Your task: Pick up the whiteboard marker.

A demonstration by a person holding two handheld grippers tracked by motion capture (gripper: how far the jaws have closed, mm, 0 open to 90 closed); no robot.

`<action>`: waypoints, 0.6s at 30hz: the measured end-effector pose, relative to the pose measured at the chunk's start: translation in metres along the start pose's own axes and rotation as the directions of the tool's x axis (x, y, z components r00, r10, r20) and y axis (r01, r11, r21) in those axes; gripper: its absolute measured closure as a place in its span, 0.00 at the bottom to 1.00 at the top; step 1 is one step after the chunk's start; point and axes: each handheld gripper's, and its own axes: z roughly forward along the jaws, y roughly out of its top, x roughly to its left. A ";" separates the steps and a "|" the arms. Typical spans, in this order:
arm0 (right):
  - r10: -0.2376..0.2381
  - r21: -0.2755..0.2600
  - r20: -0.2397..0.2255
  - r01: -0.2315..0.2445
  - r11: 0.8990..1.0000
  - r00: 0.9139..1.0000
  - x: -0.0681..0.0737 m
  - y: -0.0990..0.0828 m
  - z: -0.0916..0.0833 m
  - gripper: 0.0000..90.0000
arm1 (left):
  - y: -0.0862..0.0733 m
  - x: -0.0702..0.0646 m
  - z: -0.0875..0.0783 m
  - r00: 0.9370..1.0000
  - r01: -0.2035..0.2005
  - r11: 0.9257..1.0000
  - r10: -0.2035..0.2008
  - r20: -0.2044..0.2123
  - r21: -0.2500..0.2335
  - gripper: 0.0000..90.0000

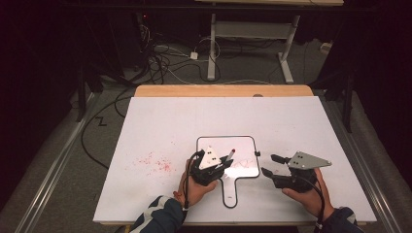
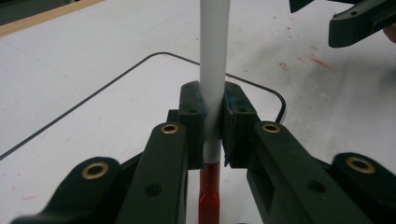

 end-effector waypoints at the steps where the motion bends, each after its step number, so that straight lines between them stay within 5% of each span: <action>1: -0.003 0.001 0.001 0.003 1.000 1.000 0.000 0.000 0.000 0.46 | 0.000 0.003 -0.001 1.000 0.010 1.000 -0.010 -0.007 -0.001 0.87; 3: 0.000 -0.003 0.003 0.000 1.000 1.000 -0.001 0.000 -0.001 0.46 | -0.001 0.011 -0.004 0.999 0.006 1.000 -0.006 -0.041 0.006 0.88; 7: -0.002 -0.005 0.007 0.002 1.000 1.000 -0.001 0.000 -0.001 0.46 | -0.005 0.029 -0.009 0.995 0.062 0.998 -0.063 -0.079 -0.005 0.88; 12: -0.007 -0.006 0.006 0.007 1.000 1.000 0.000 0.001 -0.001 0.46 | -0.006 0.028 -0.007 0.995 0.088 0.996 -0.089 -0.046 -0.026 0.88; 18: -0.010 -0.001 0.002 0.010 1.000 1.000 0.001 0.001 0.001 0.46 | 0.003 0.012 0.011 0.999 0.049 0.998 -0.048 0.015 -0.028 0.88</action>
